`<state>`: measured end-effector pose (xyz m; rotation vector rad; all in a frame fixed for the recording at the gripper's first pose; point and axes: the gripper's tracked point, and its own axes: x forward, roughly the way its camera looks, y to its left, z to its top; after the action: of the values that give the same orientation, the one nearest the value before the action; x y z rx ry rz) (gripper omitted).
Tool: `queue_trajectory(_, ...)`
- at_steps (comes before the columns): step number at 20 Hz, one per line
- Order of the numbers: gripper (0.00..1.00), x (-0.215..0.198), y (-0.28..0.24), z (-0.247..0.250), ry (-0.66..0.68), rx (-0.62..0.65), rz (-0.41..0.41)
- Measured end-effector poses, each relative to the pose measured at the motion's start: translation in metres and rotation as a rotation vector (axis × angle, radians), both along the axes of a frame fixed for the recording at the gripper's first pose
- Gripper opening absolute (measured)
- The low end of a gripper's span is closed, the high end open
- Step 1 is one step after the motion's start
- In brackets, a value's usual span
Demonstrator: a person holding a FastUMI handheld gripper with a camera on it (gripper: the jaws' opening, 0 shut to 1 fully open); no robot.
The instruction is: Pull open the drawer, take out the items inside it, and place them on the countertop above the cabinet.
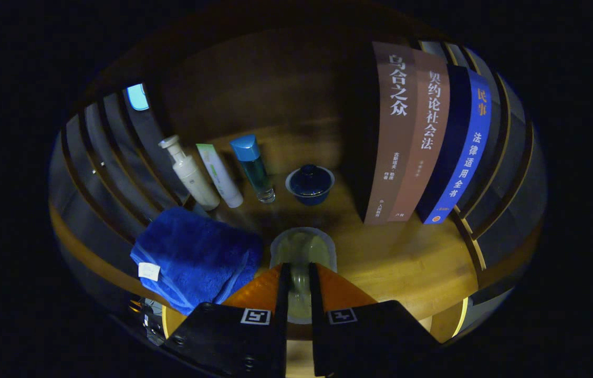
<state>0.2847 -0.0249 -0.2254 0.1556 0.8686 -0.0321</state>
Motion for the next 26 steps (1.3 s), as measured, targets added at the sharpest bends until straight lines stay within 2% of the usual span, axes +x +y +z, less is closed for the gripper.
queue_trajectory(4, 0.27, 0.003, 0.005, -0.01, 0.011, 0.027, 0.002)
queue_trajectory(7, 1.0, 0.006, 0.001, -0.004, -0.002, 0.032, -0.007)
queue_trajectory(12, 0.99, -0.007, -0.001, 0.008, -0.044, 0.028, -0.016)
queue_trajectory(17, 0.99, -0.047, 0.004, 0.034, -0.134, 0.014, -0.014)
queue_trajectory(22, 0.99, -0.115, 0.008, 0.079, -0.305, -0.01, -0.016)
queue_trajectory(26, 0.99, -0.181, 0.01, 0.124, -0.496, -0.092, -0.024)
